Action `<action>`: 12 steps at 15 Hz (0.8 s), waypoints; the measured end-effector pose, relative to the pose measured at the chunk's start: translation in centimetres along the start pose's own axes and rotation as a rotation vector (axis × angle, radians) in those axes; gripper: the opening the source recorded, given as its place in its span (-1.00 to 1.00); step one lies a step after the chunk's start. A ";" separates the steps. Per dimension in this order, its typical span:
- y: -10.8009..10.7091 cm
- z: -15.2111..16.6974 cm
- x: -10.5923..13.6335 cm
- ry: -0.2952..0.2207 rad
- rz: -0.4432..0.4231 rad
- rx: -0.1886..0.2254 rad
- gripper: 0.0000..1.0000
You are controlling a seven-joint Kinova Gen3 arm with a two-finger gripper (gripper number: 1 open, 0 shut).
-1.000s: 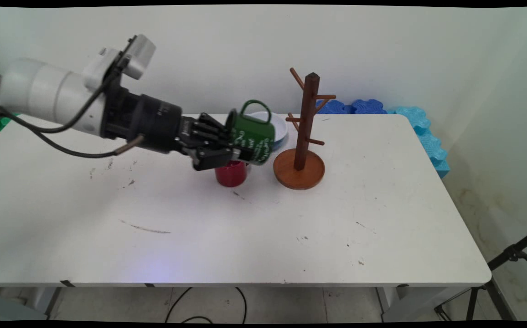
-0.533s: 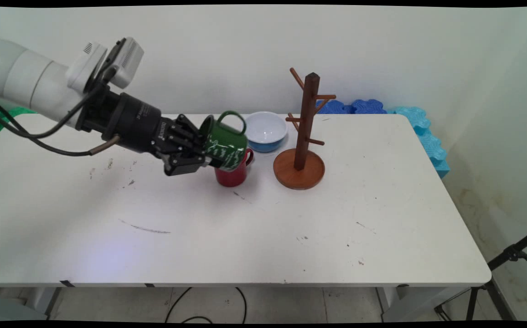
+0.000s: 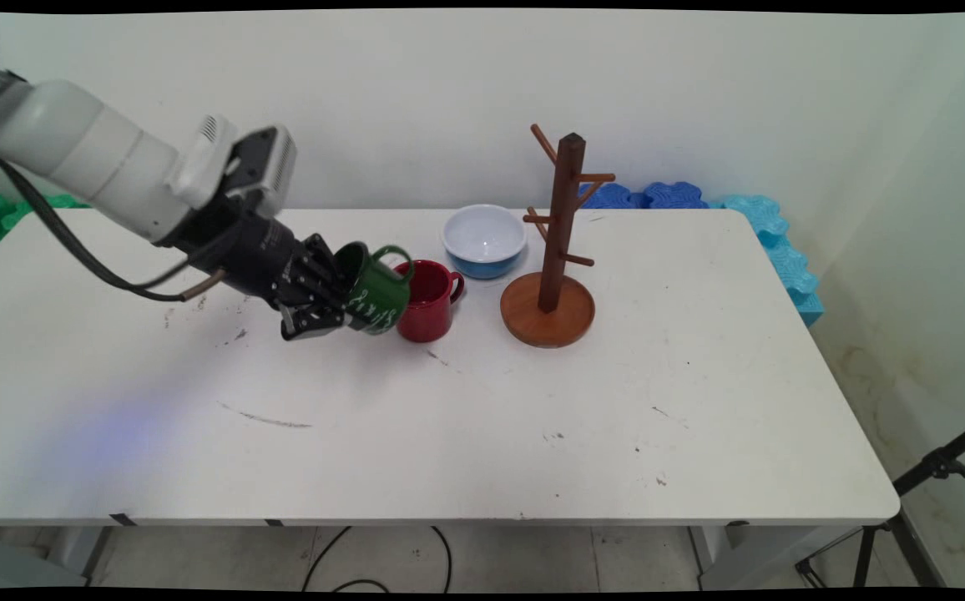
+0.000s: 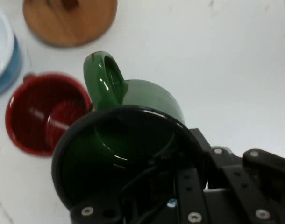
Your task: Place the picked object on the table
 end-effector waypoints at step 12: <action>-0.3 5.0 2.0 -0.249 0.121 -0.007 -1.00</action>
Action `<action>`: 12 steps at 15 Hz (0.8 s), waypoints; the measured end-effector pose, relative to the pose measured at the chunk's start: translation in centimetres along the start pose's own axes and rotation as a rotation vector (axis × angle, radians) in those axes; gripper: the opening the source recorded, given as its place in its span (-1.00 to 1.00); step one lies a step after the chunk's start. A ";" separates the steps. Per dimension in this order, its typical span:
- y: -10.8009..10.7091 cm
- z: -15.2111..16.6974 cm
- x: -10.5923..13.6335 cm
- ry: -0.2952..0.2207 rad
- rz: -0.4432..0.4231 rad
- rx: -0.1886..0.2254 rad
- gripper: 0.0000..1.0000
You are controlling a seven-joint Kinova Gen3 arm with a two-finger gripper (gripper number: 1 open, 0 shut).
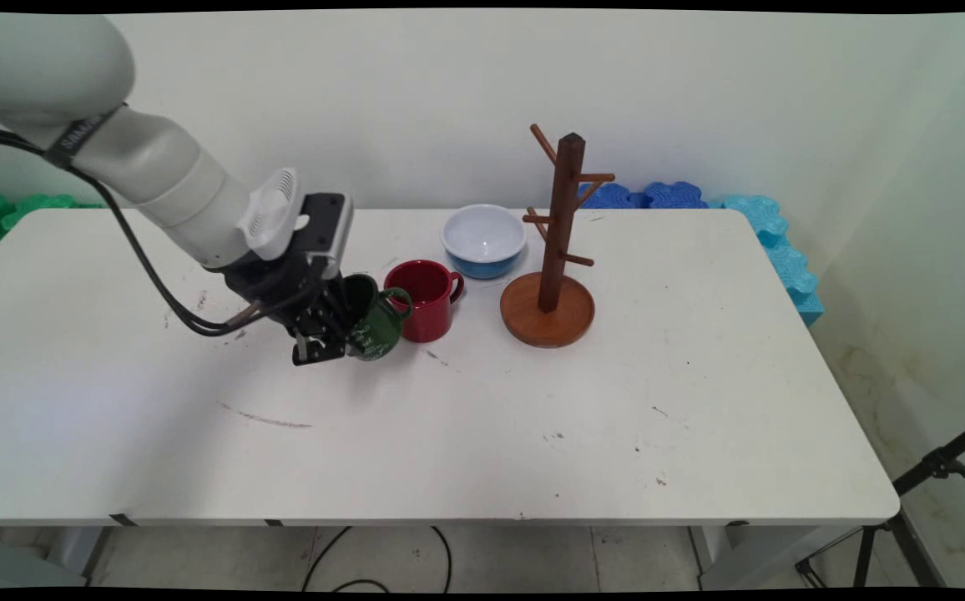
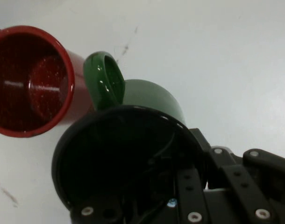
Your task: Place the picked object on the table
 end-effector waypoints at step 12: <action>0.7 2.5 3.7 -0.178 0.010 -0.013 -1.00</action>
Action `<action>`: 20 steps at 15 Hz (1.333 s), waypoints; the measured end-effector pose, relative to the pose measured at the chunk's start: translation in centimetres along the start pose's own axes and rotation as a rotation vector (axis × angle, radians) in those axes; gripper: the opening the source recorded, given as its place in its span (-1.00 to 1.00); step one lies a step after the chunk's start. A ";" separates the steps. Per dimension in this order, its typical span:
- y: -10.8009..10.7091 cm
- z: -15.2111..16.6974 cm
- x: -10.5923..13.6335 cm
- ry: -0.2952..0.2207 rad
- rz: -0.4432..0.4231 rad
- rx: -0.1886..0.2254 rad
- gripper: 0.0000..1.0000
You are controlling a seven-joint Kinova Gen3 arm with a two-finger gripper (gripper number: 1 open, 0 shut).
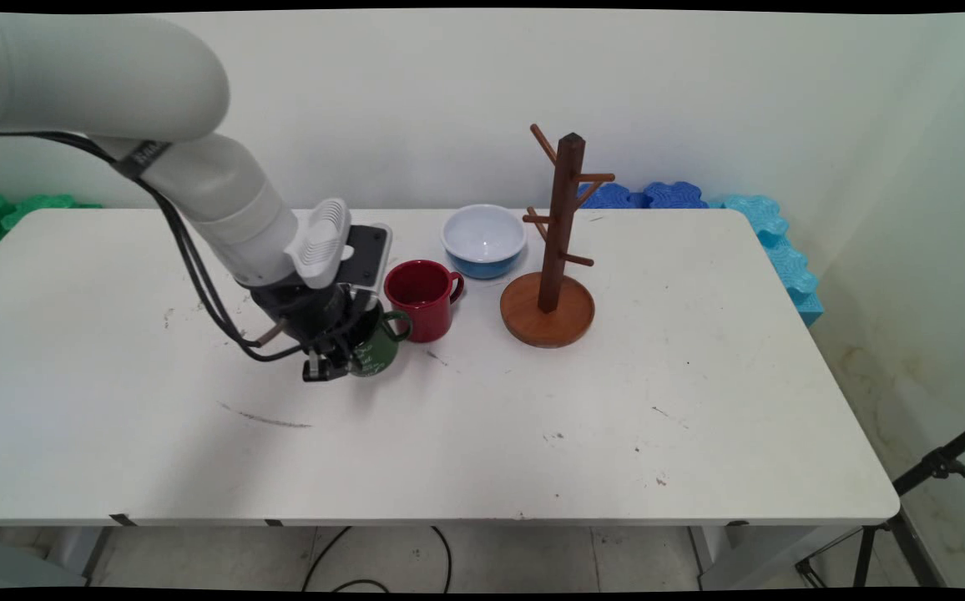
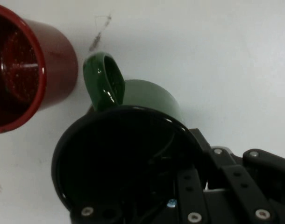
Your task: Place the picked object on the table
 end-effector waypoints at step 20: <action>-0.1 4.0 5.5 -0.041 -0.090 -0.032 -1.00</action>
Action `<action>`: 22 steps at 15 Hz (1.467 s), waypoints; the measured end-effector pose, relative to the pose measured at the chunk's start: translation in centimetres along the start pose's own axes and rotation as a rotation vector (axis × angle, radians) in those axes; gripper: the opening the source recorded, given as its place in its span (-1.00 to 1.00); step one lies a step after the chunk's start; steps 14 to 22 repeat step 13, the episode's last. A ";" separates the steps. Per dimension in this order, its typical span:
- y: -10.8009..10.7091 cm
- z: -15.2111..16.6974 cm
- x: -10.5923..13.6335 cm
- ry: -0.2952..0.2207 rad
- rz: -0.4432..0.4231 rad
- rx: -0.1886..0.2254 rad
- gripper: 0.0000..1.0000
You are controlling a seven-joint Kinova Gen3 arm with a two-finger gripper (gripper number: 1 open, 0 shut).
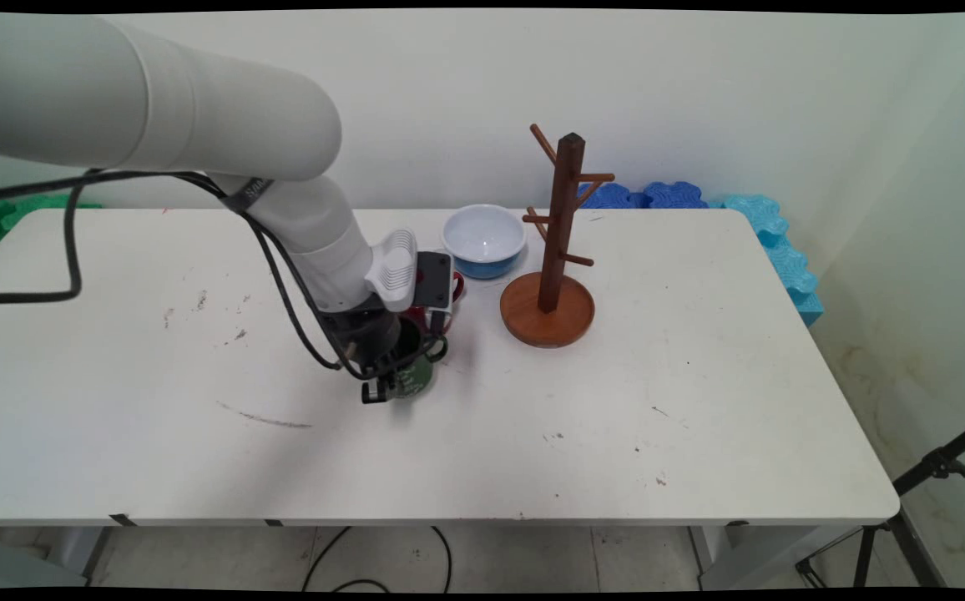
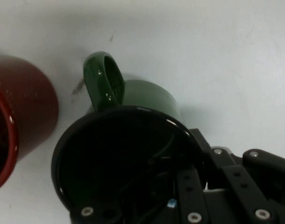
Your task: Place the picked object on the table
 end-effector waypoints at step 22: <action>0.2 1.3 1.0 0.046 -0.015 -0.027 1.00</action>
